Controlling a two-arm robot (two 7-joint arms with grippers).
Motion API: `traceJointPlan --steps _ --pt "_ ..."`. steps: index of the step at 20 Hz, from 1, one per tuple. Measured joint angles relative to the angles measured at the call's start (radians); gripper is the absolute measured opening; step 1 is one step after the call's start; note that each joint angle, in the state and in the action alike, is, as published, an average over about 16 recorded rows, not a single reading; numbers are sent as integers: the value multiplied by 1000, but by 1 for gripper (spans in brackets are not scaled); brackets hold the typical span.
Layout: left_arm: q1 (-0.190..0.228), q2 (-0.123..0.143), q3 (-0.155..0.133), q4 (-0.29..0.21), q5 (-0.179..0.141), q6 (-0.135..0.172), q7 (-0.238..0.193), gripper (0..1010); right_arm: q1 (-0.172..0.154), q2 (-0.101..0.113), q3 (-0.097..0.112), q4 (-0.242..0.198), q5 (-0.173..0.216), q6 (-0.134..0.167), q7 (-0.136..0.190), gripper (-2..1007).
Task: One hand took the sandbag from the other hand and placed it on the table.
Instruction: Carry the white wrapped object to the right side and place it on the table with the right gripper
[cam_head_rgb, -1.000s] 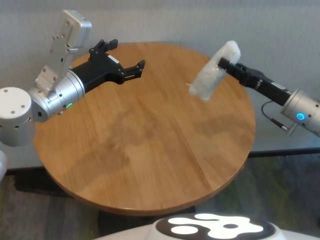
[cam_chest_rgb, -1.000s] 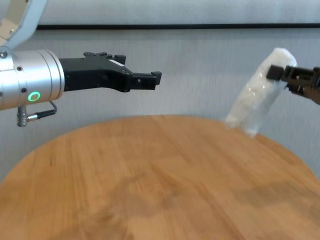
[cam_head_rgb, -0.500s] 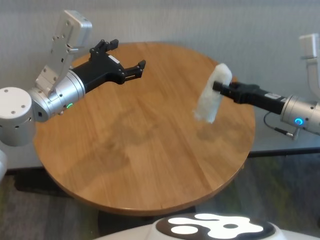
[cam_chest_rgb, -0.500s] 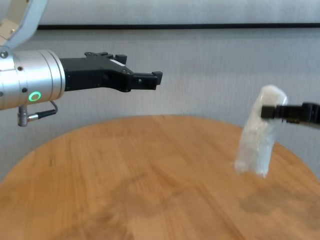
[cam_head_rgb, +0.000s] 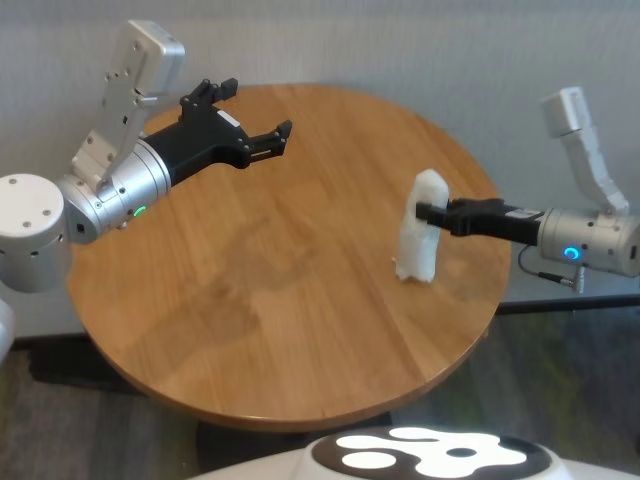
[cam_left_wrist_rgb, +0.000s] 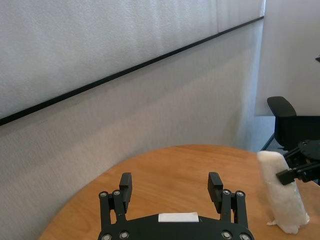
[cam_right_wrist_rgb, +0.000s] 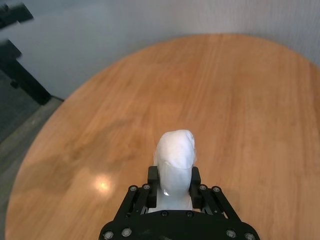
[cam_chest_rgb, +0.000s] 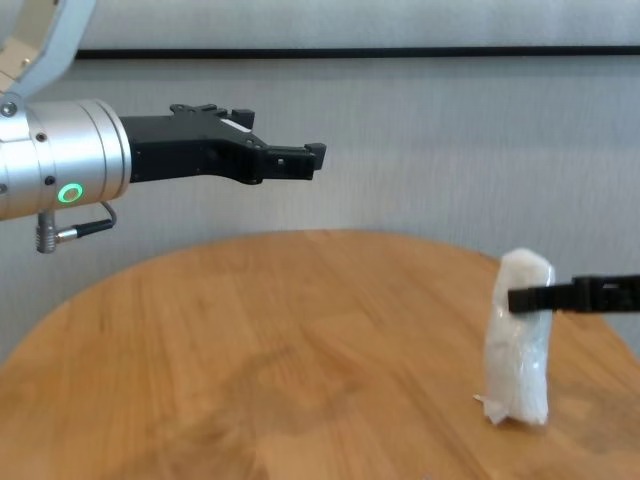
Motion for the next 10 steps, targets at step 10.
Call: traceJointPlan --steps 10 --pt "-1 1 1 1 -1 -1 0 1002 30 -28 -17 29 -70 77 -92 358"
